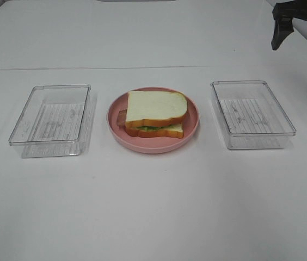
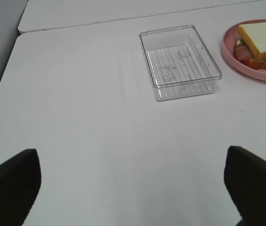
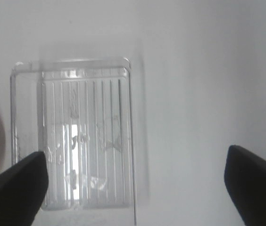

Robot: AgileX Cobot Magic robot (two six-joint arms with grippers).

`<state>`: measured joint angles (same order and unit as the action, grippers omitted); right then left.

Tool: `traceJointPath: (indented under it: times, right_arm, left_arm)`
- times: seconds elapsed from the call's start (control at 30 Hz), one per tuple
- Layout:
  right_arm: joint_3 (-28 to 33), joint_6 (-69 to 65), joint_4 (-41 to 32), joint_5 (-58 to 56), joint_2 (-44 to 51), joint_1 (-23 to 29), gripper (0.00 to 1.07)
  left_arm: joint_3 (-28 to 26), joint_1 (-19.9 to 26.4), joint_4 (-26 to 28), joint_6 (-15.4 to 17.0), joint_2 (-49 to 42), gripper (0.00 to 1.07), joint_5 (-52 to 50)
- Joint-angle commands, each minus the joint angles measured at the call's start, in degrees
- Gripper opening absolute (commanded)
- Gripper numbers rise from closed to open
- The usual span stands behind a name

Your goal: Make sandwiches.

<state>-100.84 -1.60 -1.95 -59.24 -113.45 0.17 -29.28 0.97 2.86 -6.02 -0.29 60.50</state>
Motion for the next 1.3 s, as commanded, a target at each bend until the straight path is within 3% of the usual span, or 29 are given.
traceJointPath:
  times: [0.03, 0.17, 0.37, 0.43, 0.47, 0.53, 0.6, 0.63, 0.67, 0.8, 0.87, 1.0, 1.3]
  right_arm:
    - [-0.3, -1.0, 1.4, -4.6, 0.5, 0.1, 0.94]
    - [0.7, -1.8, 1.4, -6.0, 1.7, 0.1, 0.94]
    - [8.9, -1.8, 1.4, -3.6, 10.9, 0.1, 0.94]
    - [18.2, -1.8, 1.9, -1.1, 20.7, 0.1, 0.93]
    - [18.2, -1.8, 1.9, -1.1, 20.7, 0.1, 0.93]
    - [25.8, -1.6, 1.9, 1.3, 29.3, 0.1, 0.93]
    - [28.5, -1.4, 1.9, 2.0, 32.4, 0.1, 0.93]
    - [33.6, -1.3, 1.9, 2.9, 38.3, 0.1, 0.93]
    - [33.6, -1.3, 1.9, 2.9, 38.3, 0.1, 0.93]
    - [43.7, -1.1, 1.9, 3.8, 53.7, 0.1, 0.93]
    - [45.0, -1.2, 1.9, 3.7, 56.1, 0.1, 0.93]
    - [51.4, -1.4, 1.9, 1.8, 70.0, 0.1, 0.93]
    - [57.1, -1.4, 1.9, -4.8, 91.6, 0.1, 0.93]
  left_arm:
    - [0.1, -0.2, 0.0, 0.2, -1.1, 0.98, -0.9]
    - [0.1, -0.2, 0.0, 0.2, -1.1, 0.98, -0.9]
    - [0.1, -0.2, 0.0, 0.2, -1.1, 0.98, -0.9]
    - [0.1, -0.2, 0.0, 0.2, -1.1, 0.98, -0.9]
    - [0.1, -0.2, 0.0, 0.2, -1.1, 0.98, -0.9]
    - [0.1, -0.2, 0.0, 0.2, -1.1, 0.98, -0.9]
    - [0.1, -0.2, 0.0, 0.2, -1.1, 0.98, -0.9]
    - [0.1, -0.2, 0.0, 0.2, -1.1, 0.98, -0.9]
    - [0.1, -0.2, 0.0, 0.2, -1.1, 0.98, -0.9]
    - [0.1, -0.2, 0.0, 0.2, -1.1, 0.98, -0.9]
    - [0.1, -0.2, 0.0, 0.2, -1.1, 0.98, -0.9]
    - [0.1, -0.2, 0.0, 0.2, -1.1, 0.98, -0.9]
    - [0.1, -0.2, 0.1, 0.2, -1.1, 0.98, -0.9]
